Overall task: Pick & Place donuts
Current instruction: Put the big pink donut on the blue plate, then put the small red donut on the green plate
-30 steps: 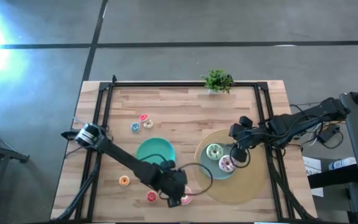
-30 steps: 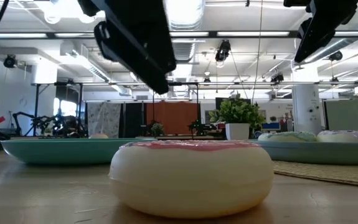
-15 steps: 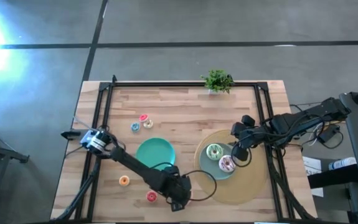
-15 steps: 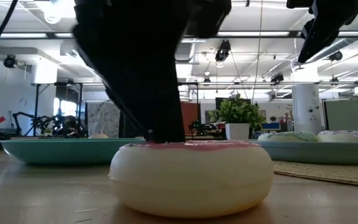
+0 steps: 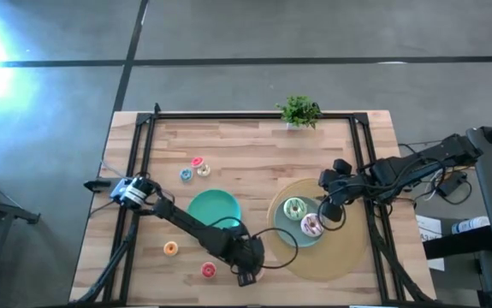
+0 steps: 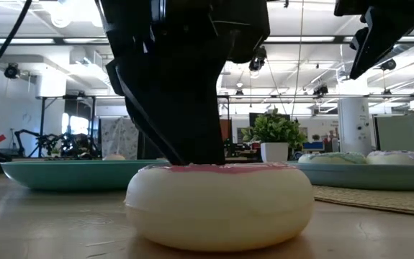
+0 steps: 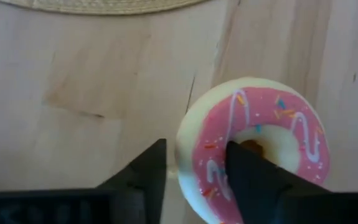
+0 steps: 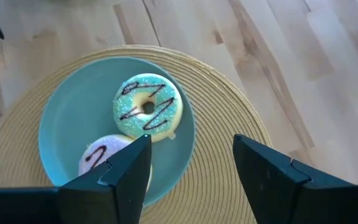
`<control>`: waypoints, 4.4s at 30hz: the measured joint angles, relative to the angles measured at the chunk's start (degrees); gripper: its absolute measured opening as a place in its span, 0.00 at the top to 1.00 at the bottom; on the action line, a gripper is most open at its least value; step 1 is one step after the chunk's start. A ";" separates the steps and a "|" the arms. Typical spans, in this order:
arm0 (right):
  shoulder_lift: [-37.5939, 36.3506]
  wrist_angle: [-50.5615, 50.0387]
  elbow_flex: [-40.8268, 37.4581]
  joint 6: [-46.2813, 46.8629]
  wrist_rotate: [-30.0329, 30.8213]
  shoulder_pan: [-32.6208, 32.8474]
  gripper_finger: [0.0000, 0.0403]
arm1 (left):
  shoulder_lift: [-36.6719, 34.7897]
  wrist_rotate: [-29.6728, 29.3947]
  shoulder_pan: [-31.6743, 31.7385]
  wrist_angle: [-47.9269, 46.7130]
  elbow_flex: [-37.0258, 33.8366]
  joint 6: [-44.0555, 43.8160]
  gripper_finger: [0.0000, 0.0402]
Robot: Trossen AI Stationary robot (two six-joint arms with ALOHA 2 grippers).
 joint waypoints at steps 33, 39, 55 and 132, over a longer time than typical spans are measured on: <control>-11.52 -2.33 -2.10 11.08 5.42 4.72 0.46 | 2.10 -2.66 15.68 22.31 6.65 13.84 0.99; -11.23 -2.32 -2.12 10.54 6.10 4.70 0.46 | 3.82 -2.53 15.67 22.11 6.54 9.91 0.85; -11.25 -2.37 -2.12 10.01 6.23 4.70 0.46 | 1.26 -2.06 15.54 4.95 10.07 8.29 0.62; -7.45 -0.96 -2.38 26.99 15.17 4.65 0.46 | -29.37 -8.77 46.60 -20.75 -28.22 5.38 1.00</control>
